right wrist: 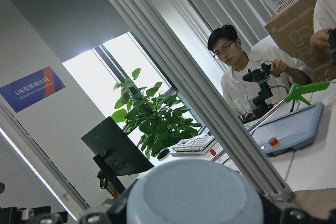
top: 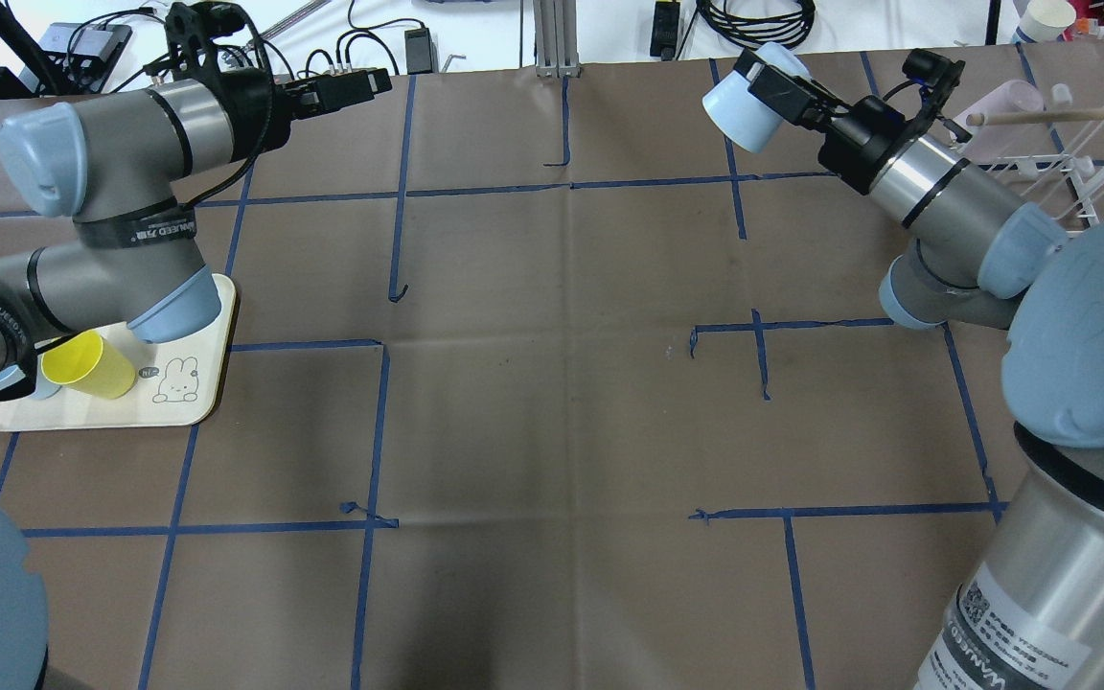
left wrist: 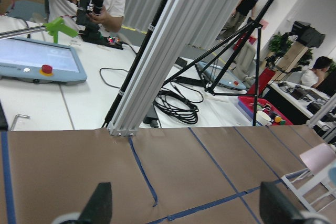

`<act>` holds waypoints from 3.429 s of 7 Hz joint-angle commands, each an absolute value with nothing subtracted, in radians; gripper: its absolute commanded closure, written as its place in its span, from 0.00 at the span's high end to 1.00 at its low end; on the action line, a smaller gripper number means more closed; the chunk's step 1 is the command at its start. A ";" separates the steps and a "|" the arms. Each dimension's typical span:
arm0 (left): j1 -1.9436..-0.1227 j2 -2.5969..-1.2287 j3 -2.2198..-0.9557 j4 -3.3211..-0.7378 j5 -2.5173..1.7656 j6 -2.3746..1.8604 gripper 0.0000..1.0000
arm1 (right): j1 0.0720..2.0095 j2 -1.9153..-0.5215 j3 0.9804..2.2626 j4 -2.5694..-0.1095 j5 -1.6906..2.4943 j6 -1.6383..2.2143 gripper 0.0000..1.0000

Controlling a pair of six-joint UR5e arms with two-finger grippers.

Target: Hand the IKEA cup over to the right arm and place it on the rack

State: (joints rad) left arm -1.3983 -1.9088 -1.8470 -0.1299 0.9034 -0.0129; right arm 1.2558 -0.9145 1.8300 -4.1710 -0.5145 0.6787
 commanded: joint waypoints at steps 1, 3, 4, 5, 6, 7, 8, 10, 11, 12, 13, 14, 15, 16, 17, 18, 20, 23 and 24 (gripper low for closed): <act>-1.509 -1.869 -1.741 -0.440 1.197 -0.009 0.99 | 1.143 -0.917 1.737 -4.169 -0.302 0.551 0.25; -1.519 -1.815 -1.715 -0.709 1.325 -0.009 0.99 | 1.021 -0.913 1.623 -4.171 -0.093 0.551 0.22; -1.519 -1.798 -1.706 -0.809 1.409 -0.009 0.99 | 0.962 -0.910 1.612 -4.171 -0.050 0.549 0.21; -1.520 -1.784 -1.678 -0.931 1.446 -0.009 0.99 | 0.957 -0.910 1.624 -4.171 -0.073 0.510 0.18; -1.520 -1.769 -1.640 -1.075 1.477 -0.014 0.99 | 0.962 -0.905 1.652 -4.169 -0.177 0.442 0.17; -1.519 -1.747 -1.591 -1.226 1.500 -0.014 0.99 | 0.963 -0.905 1.689 -4.141 -0.264 0.352 0.14; -1.517 -1.729 -1.553 -1.347 1.526 -0.014 0.99 | 0.980 -0.907 1.727 -4.046 -0.413 0.212 0.10; -1.511 -1.712 -1.528 -1.476 1.542 -0.006 1.00 | 1.005 -0.923 1.736 -3.782 -0.561 -0.137 0.08; -1.514 -1.701 -1.523 -1.530 1.561 -0.005 1.00 | 1.003 -0.936 1.732 -3.693 -0.613 -0.212 0.08; -1.517 -1.694 -1.523 -1.572 1.557 -0.006 1.00 | 1.002 -0.951 1.724 -3.597 -0.658 -0.323 0.08; -1.520 -1.672 -1.526 -1.594 1.548 -0.006 1.00 | 0.994 -0.963 1.709 -3.517 -0.736 -0.436 0.07; -1.520 -1.667 -1.529 -1.595 1.546 0.001 1.00 | 0.985 -0.962 1.695 -3.498 -0.862 -0.463 0.07; -1.522 -1.657 -1.531 -1.597 1.546 0.006 1.00 | 0.957 -0.960 1.675 -3.497 -0.902 -0.462 0.07; -1.523 -1.635 -1.551 -1.597 1.543 0.014 1.00 | 0.925 -0.956 1.657 -3.493 -0.902 -0.451 0.07; -1.531 -1.629 -1.558 -1.597 1.543 0.014 1.00 | 0.902 -0.939 1.634 -3.467 -0.900 -0.433 0.07; -1.535 -1.632 -1.559 -1.595 1.542 0.014 1.00 | 0.867 -0.930 1.603 -3.441 -0.893 -0.419 0.07; -1.536 -1.626 -1.562 -1.595 1.549 0.012 1.00 | 0.831 -0.885 1.551 -3.418 -0.874 -0.420 0.06; -1.536 -1.609 -1.565 -1.588 1.557 0.008 1.00 | 0.833 -0.824 1.499 -3.419 -0.873 -0.419 0.06; -1.536 -1.609 -1.565 -1.588 1.557 0.005 1.00 | 0.836 -0.802 1.488 -3.421 -0.871 -0.419 0.06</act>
